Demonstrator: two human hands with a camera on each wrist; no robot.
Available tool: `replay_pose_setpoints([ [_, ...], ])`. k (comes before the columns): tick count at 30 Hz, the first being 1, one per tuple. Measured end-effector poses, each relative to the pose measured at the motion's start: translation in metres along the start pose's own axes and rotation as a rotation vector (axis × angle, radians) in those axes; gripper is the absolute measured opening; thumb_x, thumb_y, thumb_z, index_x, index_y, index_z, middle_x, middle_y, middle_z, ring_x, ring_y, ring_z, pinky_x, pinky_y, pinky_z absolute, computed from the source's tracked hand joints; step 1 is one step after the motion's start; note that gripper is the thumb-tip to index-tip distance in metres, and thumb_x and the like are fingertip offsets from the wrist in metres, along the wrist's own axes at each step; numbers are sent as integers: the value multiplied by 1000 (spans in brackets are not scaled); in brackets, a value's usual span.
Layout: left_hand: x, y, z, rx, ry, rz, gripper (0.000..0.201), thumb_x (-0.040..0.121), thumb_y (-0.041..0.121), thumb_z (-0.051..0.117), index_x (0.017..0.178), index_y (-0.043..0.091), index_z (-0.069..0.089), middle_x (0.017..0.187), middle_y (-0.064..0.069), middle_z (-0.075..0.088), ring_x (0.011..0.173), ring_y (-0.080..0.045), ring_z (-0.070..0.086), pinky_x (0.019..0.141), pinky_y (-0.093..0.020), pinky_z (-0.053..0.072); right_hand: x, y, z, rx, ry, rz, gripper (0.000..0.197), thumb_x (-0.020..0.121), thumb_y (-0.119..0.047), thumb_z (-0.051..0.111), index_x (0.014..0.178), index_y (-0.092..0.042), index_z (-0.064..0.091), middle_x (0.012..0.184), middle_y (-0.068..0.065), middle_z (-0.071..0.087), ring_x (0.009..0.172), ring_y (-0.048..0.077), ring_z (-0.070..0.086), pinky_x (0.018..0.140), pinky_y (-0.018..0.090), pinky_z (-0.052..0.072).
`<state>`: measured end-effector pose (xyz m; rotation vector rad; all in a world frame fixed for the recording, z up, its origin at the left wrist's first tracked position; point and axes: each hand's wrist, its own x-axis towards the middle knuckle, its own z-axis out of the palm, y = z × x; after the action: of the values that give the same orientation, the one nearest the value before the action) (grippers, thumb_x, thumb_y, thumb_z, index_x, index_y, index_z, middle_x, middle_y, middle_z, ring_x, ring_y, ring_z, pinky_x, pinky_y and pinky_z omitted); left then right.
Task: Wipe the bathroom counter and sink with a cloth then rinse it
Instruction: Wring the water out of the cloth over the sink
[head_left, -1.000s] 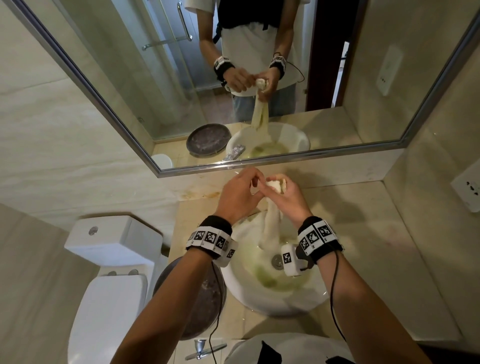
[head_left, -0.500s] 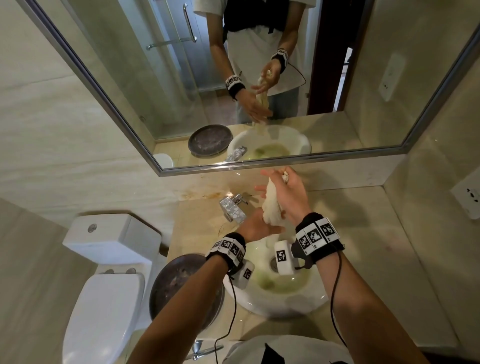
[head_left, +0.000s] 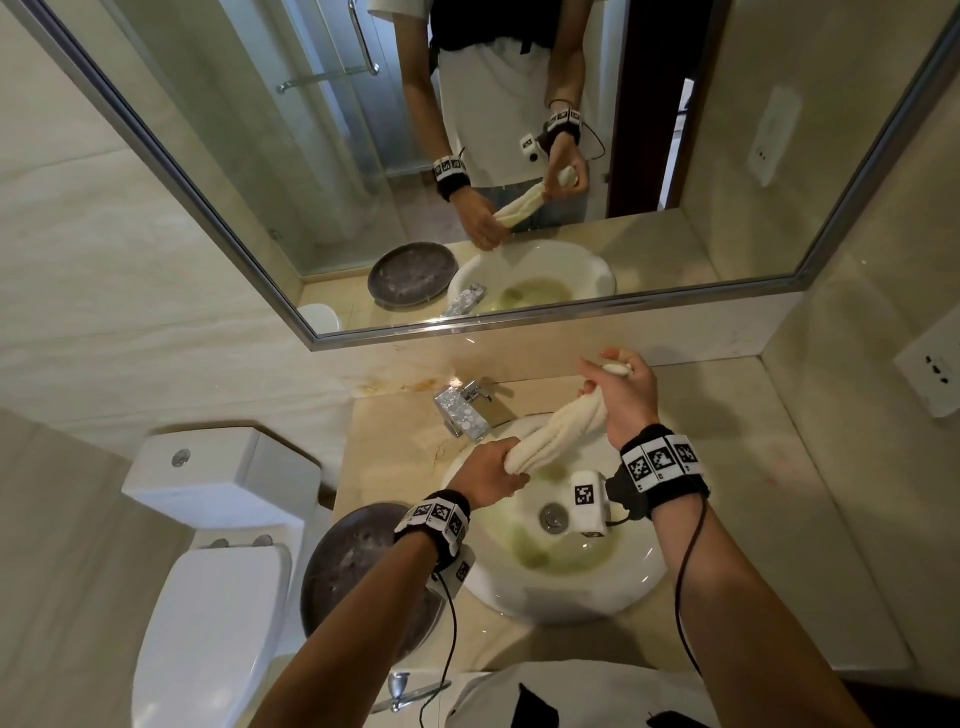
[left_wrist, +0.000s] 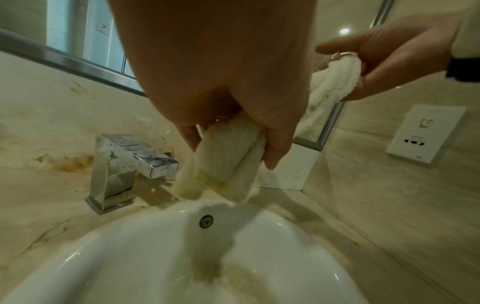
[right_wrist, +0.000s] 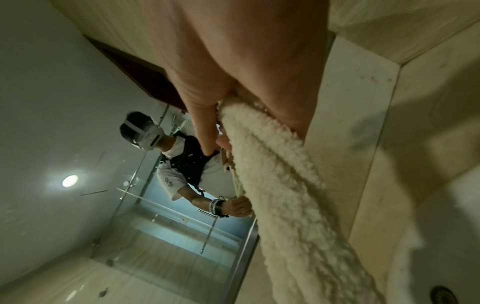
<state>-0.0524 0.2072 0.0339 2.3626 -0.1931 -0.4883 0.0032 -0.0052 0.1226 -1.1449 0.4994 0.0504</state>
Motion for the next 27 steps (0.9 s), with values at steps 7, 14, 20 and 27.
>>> replay_pose_setpoints([
  [7,4,4,-5,187,-68,-140,20,75,19,71,93,23,62,91,-3,71,85,-24,64,76,-37,54,5,19,2,-54,51,-28,10,96,-11,65,106,-14,67,66,2,58,54,17,54,63,35,51],
  [14,7,-5,-13,161,-67,-273,25,86,34,70,103,16,69,88,1,66,83,-18,60,71,-26,43,6,15,5,-42,10,-108,13,98,-15,63,109,-9,68,69,5,64,56,16,58,61,34,52],
  [20,7,0,-35,132,-49,-172,42,81,31,79,112,12,58,106,-4,67,91,-19,62,72,-25,47,11,15,-7,-362,-51,-291,13,92,-29,70,104,-26,65,75,-1,66,62,16,61,65,32,53],
  [27,13,57,-59,75,163,63,43,69,35,88,98,16,62,92,4,67,78,-10,63,68,-22,50,-2,26,12,-699,-332,-496,20,101,-26,58,120,-26,63,112,-11,69,99,-10,60,85,13,46],
])
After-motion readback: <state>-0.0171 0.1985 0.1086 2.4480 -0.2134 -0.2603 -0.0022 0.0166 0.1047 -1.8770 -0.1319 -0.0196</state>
